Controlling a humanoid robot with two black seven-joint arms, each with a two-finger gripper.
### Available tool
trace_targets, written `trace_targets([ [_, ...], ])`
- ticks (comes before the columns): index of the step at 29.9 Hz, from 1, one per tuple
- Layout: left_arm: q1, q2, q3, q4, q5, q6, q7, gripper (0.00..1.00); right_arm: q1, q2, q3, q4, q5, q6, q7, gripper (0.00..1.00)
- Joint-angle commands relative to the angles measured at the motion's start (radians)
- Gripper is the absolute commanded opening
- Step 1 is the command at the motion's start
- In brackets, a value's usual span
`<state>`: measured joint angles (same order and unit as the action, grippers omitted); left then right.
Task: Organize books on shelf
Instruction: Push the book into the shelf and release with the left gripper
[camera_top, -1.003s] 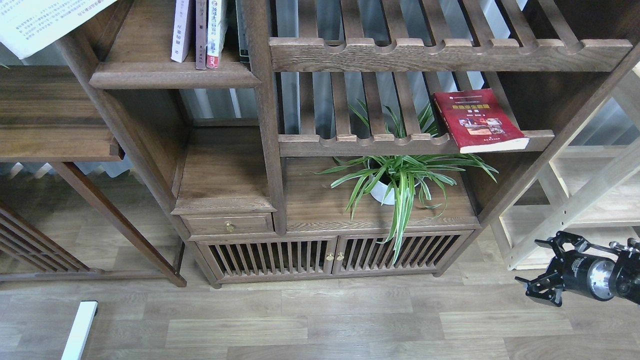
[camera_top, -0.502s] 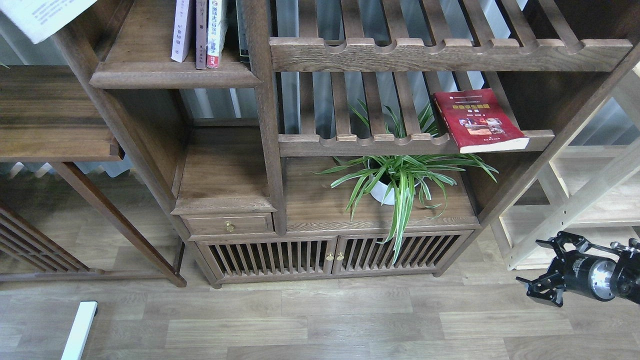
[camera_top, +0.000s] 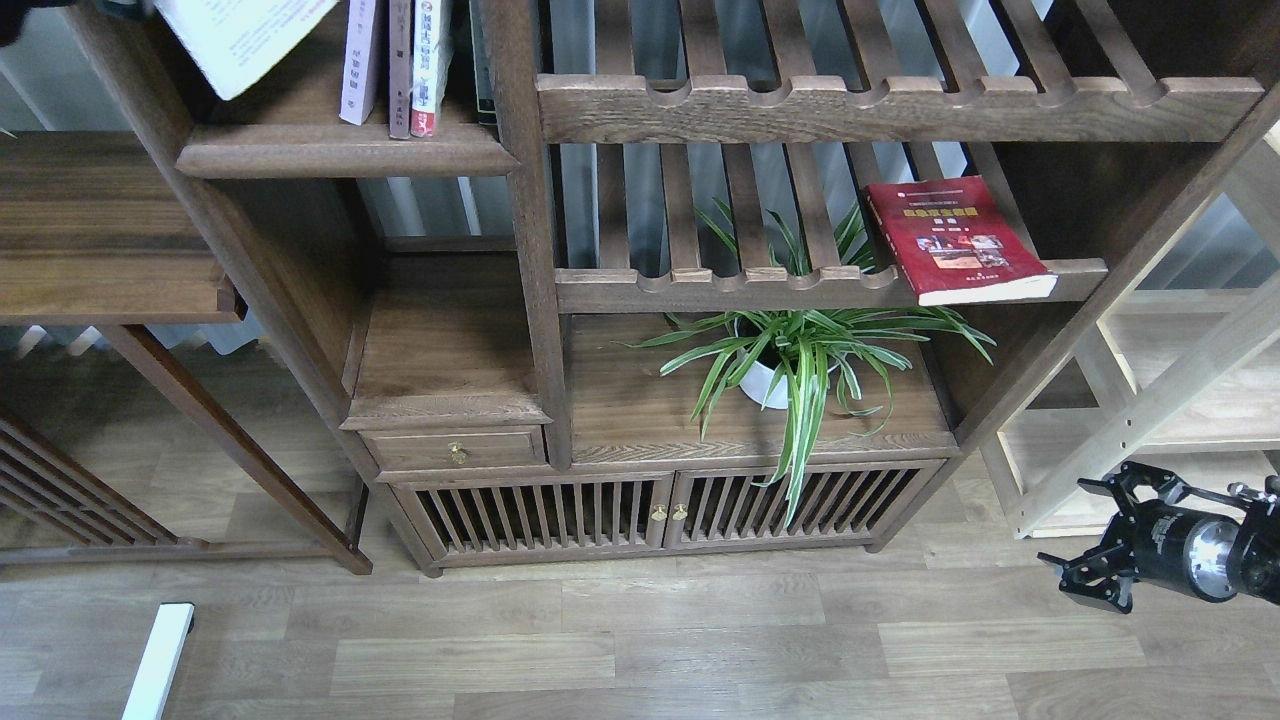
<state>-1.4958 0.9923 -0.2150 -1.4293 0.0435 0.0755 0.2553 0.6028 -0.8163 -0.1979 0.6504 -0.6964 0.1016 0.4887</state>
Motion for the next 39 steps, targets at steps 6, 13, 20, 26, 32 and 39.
trace_targets([
  [6,-0.009,-0.109,0.029,0.047,0.004,0.161,0.007,0.00,-0.001,-0.001,0.000,0.000,0.000,0.001,0.000,1.00],
  [13,-0.018,-0.181,0.048,0.093,0.007,0.257,0.024,0.00,-0.006,-0.001,0.000,0.000,-0.002,0.001,0.000,1.00],
  [20,-0.046,-0.250,0.092,0.135,0.004,0.288,0.036,0.00,-0.008,-0.001,0.000,0.000,-0.002,0.001,0.000,1.00],
  [26,-0.057,-0.302,0.108,0.191,-0.002,0.287,0.042,0.00,-0.009,-0.001,0.000,-0.001,-0.002,0.001,0.000,1.00],
  [32,-0.057,-0.333,0.117,0.220,-0.002,0.287,0.055,0.00,-0.008,-0.001,-0.002,-0.006,-0.003,0.001,0.000,1.00],
  [39,-0.055,-0.348,0.125,0.245,-0.004,0.288,0.078,0.14,-0.008,-0.001,0.000,-0.008,-0.003,0.003,0.000,1.00],
])
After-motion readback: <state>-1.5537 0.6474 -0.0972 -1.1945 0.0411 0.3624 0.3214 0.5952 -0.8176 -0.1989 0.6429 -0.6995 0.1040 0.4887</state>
